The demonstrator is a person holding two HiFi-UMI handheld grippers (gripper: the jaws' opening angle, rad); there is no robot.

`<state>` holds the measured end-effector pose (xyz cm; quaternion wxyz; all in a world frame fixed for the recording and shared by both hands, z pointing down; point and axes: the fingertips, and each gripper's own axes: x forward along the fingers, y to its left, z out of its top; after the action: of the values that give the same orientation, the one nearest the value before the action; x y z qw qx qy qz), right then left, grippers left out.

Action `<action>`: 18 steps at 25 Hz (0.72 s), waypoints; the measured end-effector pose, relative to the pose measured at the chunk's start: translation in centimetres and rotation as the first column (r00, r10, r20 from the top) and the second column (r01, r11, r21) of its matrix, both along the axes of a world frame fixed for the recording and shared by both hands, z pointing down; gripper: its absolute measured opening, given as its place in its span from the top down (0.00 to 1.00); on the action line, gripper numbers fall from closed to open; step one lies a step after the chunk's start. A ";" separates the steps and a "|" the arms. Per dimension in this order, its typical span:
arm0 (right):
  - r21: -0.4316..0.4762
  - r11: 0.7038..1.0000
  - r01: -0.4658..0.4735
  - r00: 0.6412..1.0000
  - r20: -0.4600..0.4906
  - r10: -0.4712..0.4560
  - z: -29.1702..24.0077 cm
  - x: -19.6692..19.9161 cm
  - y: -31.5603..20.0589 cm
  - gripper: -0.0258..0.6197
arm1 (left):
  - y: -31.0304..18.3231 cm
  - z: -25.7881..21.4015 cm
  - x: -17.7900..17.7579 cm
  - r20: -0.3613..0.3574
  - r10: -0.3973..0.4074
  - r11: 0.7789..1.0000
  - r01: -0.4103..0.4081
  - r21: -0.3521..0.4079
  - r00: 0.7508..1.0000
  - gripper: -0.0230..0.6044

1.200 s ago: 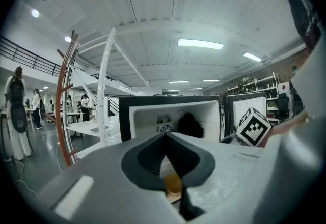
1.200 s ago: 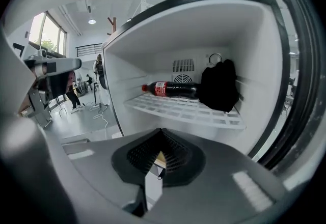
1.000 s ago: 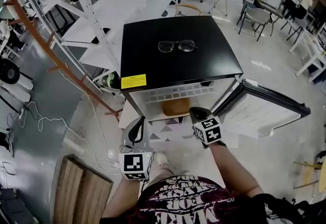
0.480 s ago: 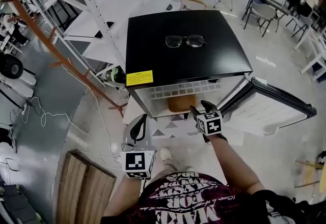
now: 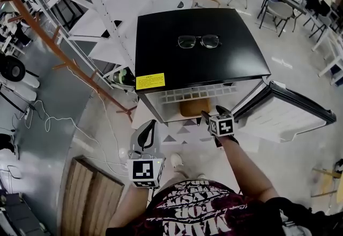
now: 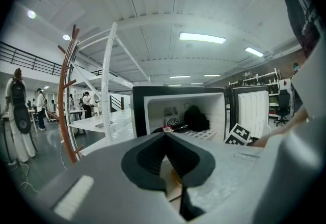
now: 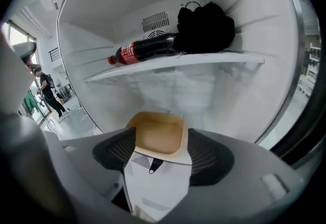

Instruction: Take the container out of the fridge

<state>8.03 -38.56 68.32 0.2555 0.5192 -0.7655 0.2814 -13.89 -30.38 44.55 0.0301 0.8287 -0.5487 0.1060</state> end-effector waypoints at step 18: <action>-0.118 0.992 -0.049 0.997 -0.058 0.042 5.5 1.3 -2.3 0.47 | 0.2 0.0 -0.9 -0.003 0.002 1.000 -0.002 -0.003 1.000 0.96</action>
<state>9.32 -40.82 73.82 0.3007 0.5280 -0.7278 0.3179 -14.76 -30.17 44.57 0.0318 0.8294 -0.5476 0.1056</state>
